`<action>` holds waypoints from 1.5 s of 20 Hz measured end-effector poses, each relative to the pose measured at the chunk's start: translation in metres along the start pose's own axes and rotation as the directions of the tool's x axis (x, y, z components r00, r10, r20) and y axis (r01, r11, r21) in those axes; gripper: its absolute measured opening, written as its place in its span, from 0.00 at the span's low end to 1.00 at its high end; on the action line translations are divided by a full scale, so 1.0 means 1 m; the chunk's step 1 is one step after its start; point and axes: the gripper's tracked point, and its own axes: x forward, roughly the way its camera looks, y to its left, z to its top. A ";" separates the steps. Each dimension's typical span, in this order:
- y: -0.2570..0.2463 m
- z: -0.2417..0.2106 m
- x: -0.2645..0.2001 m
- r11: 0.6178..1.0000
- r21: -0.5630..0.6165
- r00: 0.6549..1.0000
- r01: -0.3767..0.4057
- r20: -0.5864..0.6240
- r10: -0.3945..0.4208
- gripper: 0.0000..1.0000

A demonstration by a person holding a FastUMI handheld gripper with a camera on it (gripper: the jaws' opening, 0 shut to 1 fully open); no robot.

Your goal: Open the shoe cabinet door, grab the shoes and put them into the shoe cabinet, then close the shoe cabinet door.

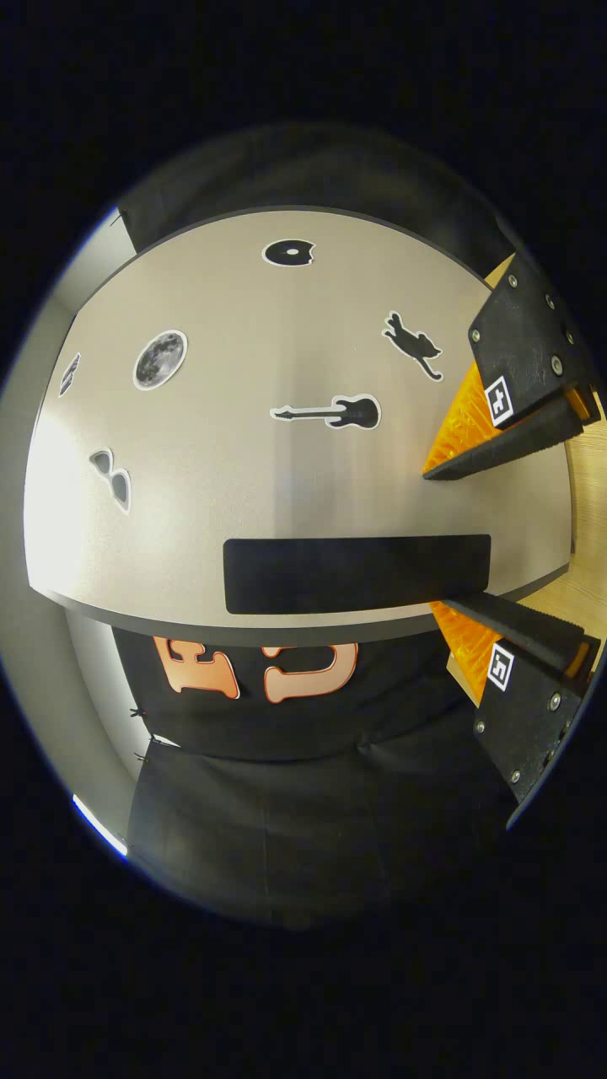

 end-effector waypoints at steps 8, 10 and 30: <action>0.001 -0.002 0.004 0.998 -0.021 0.998 0.057 0.005 -0.056 0.79; 0.000 -0.001 0.003 0.998 -0.020 0.998 0.056 0.013 -0.056 0.79; -0.065 0.021 -0.205 0.987 -0.043 0.987 0.158 0.035 -0.157 0.81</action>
